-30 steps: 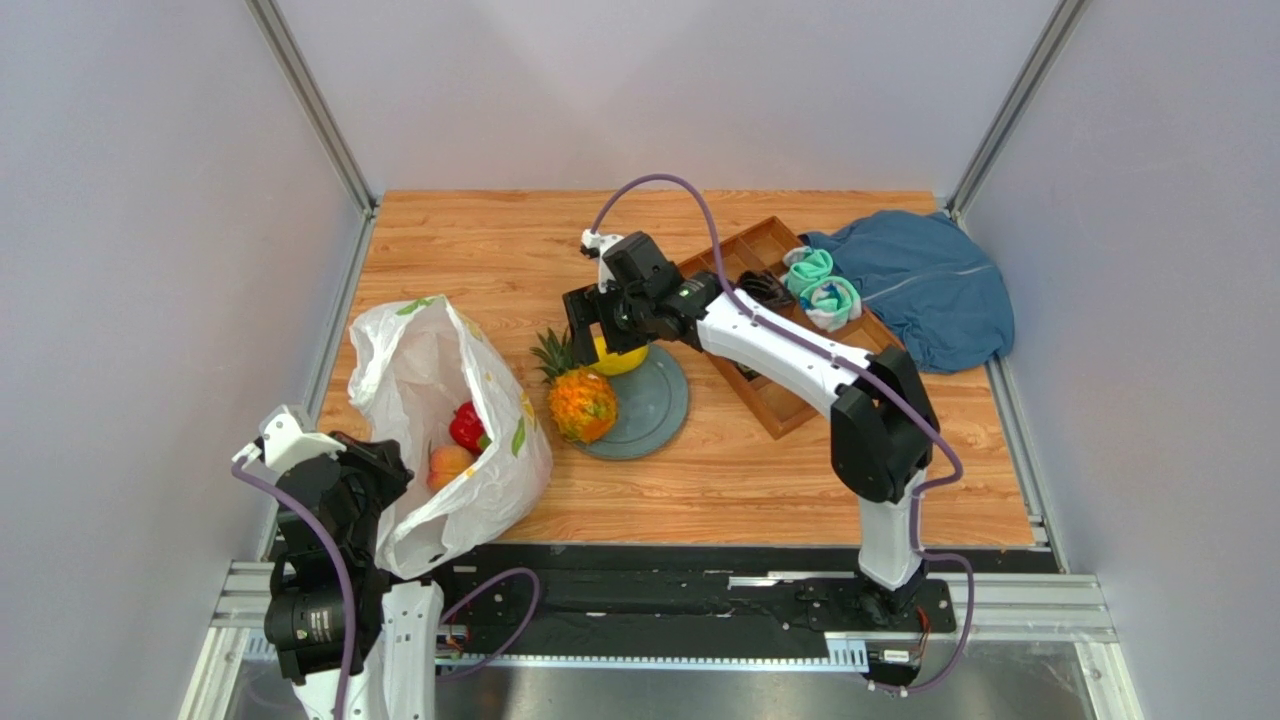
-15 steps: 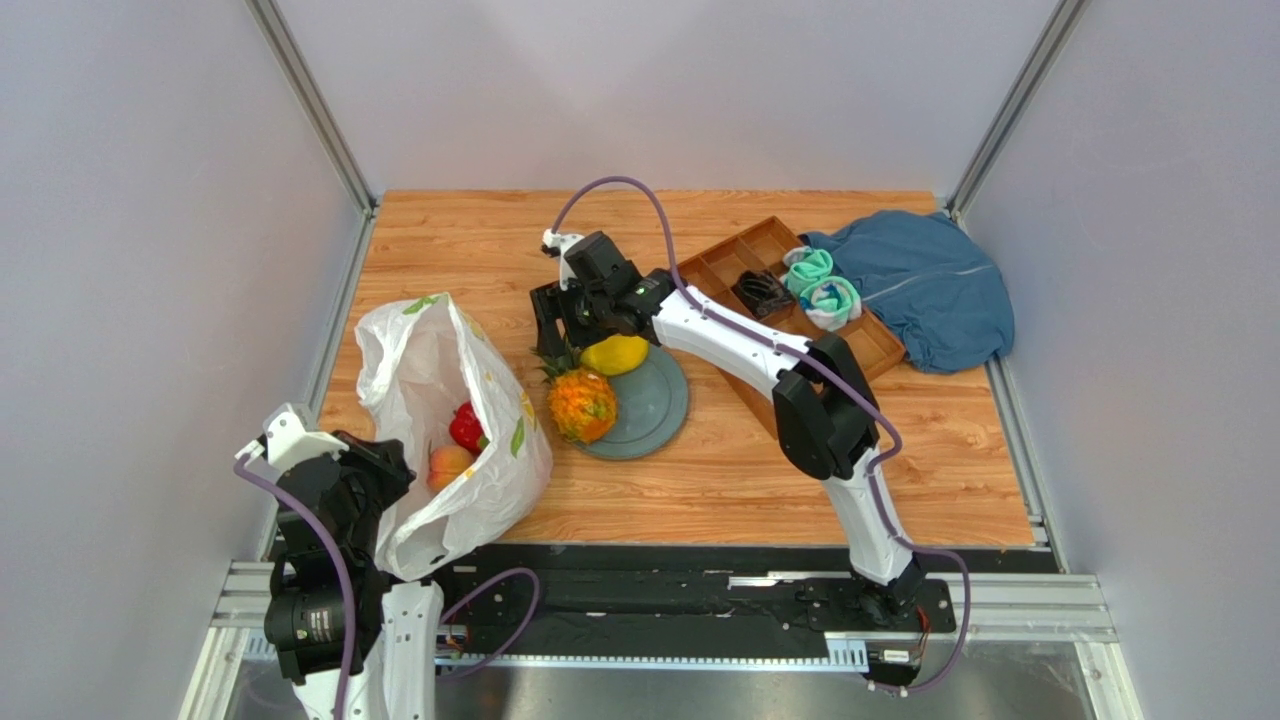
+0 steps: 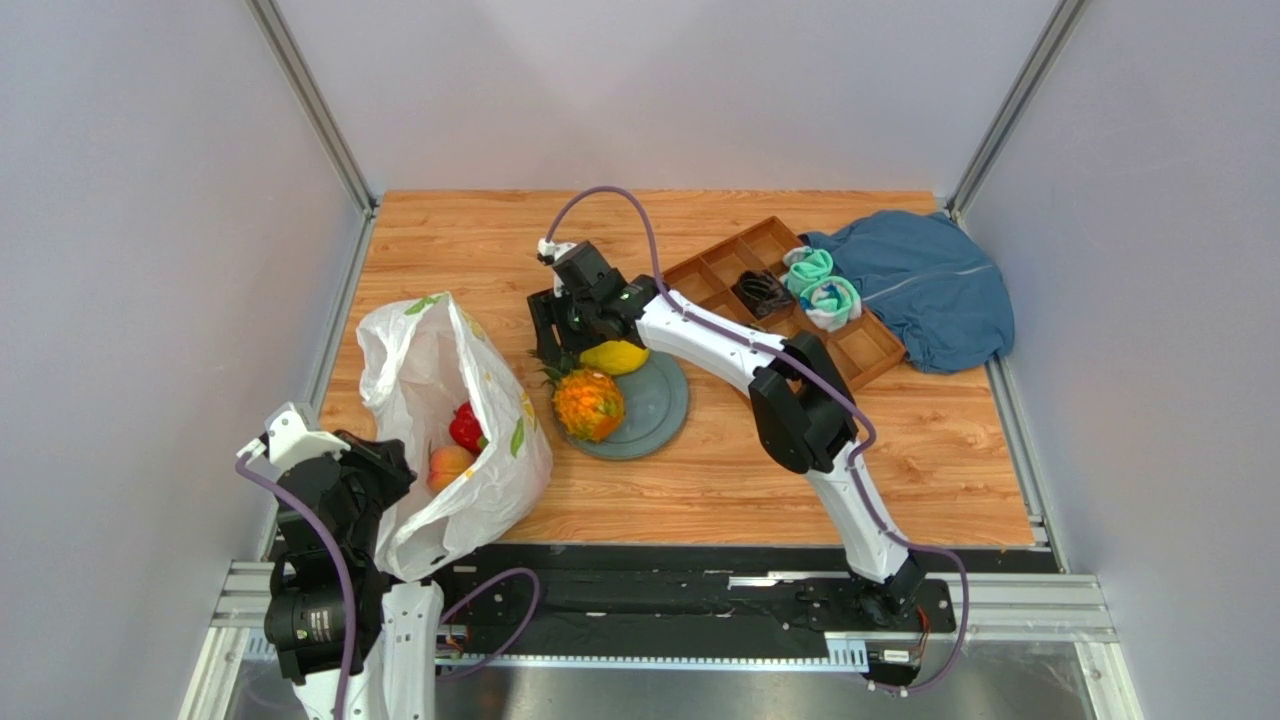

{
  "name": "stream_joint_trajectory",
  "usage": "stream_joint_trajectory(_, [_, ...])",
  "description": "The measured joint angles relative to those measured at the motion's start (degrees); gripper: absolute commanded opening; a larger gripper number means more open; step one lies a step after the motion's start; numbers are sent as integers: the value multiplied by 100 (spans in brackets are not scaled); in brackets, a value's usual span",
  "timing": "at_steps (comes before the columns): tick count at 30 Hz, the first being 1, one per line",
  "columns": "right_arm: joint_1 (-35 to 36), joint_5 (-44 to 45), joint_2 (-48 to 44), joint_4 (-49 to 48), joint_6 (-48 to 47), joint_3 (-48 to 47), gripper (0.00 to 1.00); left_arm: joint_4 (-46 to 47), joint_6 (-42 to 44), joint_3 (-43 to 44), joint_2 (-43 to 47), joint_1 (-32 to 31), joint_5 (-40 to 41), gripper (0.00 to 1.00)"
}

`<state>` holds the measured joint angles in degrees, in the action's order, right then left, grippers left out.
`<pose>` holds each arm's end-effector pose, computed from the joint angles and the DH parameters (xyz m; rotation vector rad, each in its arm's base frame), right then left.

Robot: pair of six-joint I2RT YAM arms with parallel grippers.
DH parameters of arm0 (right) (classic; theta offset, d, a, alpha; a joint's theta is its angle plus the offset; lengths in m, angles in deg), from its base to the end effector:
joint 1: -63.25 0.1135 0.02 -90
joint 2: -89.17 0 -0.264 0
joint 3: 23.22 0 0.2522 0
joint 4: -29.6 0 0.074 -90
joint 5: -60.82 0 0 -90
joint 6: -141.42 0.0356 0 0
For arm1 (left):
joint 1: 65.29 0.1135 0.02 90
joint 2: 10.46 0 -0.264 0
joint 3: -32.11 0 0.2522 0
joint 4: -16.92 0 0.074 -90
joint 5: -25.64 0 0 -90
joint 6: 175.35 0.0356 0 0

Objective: Place the fruits into the plastic bag

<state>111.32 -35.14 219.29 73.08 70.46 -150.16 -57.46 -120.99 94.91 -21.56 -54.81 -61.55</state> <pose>0.3427 0.3871 0.2218 -0.6733 2.3953 0.6543 0.0177 0.0051 0.3200 -0.8027 1.8032 -0.2390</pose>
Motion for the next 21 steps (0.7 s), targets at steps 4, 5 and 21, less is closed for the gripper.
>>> stream_joint_trajectory(4, [15,74,138,57,33,-90,65,0,4,-2,0,0,-20,0])
stream_joint_trajectory(5, [20,94,162,81,42,-105,64,0,4,-2,0,0,-22,0])
stream_joint_trajectory(21, [24,-293,256,-9,278,-118,10,2,20,-2,0,0,-83,0])
